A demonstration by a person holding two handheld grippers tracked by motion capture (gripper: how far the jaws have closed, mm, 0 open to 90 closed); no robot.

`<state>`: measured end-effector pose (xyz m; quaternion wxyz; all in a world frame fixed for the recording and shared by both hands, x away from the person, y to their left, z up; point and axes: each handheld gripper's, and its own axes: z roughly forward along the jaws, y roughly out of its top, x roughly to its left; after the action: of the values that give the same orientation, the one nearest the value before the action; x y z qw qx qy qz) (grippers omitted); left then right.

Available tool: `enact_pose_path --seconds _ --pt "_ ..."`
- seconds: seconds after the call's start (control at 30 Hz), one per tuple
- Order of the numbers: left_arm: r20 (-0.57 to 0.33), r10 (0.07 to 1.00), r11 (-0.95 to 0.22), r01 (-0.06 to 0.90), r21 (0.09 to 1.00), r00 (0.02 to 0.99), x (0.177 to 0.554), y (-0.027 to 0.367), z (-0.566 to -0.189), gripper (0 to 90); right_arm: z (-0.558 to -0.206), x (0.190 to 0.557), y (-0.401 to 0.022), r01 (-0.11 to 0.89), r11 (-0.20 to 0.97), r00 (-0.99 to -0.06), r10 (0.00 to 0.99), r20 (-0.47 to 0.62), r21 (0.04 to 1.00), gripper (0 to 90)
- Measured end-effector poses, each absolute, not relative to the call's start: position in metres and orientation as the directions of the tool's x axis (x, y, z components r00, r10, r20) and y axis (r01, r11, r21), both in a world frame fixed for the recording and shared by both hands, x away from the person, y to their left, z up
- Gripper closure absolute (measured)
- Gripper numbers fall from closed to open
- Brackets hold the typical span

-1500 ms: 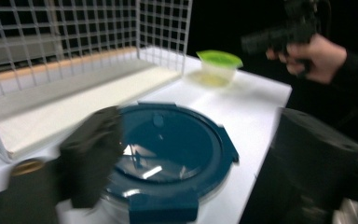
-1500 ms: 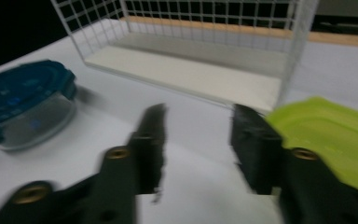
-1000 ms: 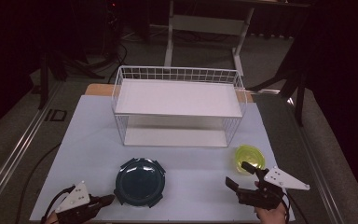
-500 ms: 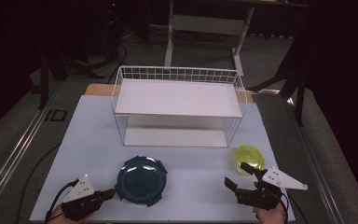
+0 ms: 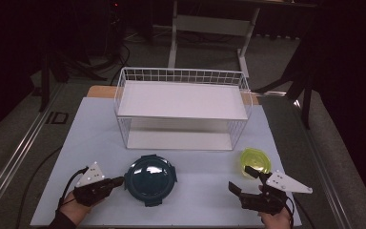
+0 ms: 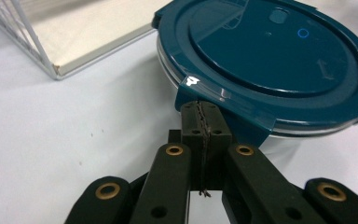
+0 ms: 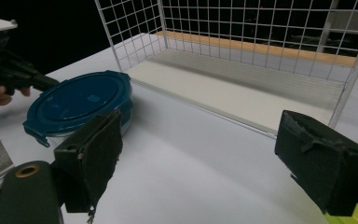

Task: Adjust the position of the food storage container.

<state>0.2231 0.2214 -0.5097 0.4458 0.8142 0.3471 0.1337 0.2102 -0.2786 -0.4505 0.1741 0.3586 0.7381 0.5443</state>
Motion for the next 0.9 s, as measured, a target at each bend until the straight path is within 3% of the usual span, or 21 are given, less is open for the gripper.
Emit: enact_pose_path --seconds 0.57,0.9 --pt "-0.098 0.684 -0.37 0.459 0.807 0.723 0.231 0.223 -0.515 90.0 -0.452 0.21 -0.278 0.346 0.148 -0.685 0.715 0.142 0.926 14.6" --pt "-0.104 0.654 -0.406 0.464 0.788 0.749 0.241 0.2 -0.516 90.0 -0.455 0.211 -0.276 0.353 0.16 -0.69 0.71 0.142 0.922 14.6"
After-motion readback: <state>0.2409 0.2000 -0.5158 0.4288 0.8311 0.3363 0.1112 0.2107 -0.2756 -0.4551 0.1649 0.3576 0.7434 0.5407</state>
